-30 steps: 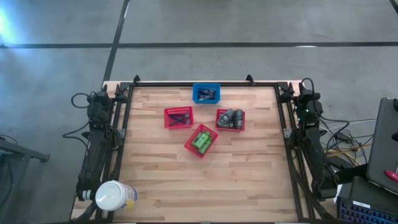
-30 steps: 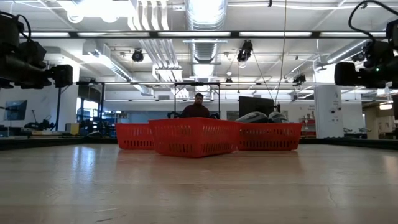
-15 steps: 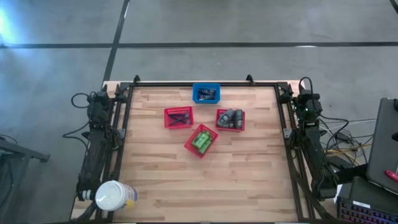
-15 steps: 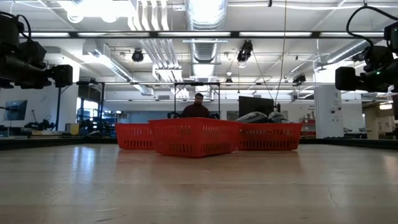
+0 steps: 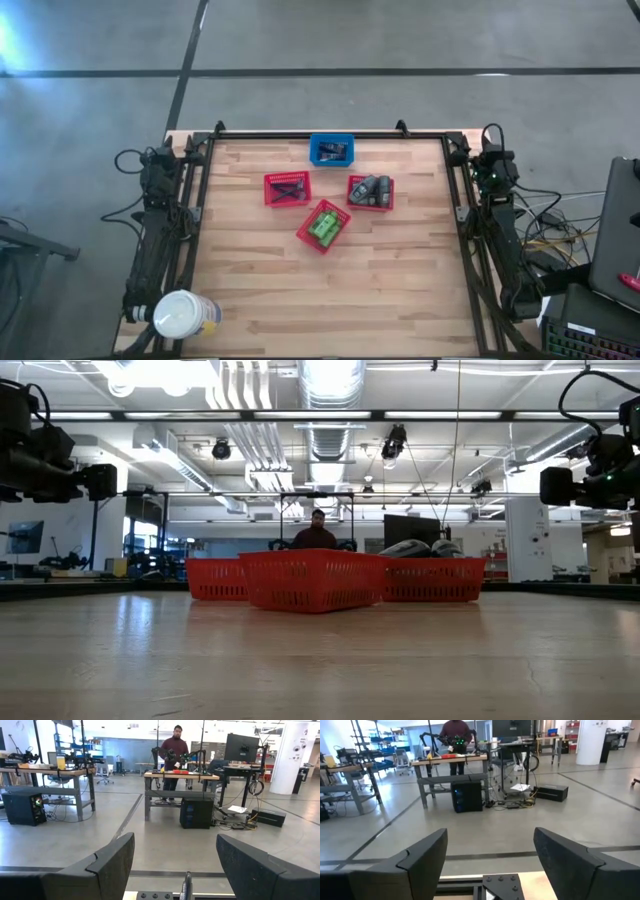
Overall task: Pick & Place Travel size toiletries
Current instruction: Return to Home Position
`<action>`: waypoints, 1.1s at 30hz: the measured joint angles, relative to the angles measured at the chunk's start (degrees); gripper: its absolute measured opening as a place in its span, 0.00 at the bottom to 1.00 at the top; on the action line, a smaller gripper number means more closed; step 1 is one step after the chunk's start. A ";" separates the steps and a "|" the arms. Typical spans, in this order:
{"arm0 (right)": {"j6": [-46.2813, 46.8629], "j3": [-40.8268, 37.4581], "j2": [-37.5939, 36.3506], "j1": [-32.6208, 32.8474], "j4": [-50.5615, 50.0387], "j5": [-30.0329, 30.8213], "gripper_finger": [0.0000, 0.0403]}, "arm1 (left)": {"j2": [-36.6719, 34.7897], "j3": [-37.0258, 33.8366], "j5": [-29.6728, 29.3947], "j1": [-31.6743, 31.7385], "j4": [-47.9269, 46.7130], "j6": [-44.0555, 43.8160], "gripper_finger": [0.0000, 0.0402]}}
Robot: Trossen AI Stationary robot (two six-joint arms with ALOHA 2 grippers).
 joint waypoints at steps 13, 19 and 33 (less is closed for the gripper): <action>0.10 0.02 2.54 -0.17 1.75 -0.02 0.84 | 0.00 0.00 0.00 0.02 0.01 0.00 0.71; 0.09 0.02 2.54 -0.15 1.77 -0.02 0.88 | 0.00 0.00 0.00 0.02 0.00 0.00 0.71; 0.08 0.02 2.58 -0.11 1.77 -0.02 0.84 | 0.00 0.02 0.00 0.02 0.00 0.00 0.71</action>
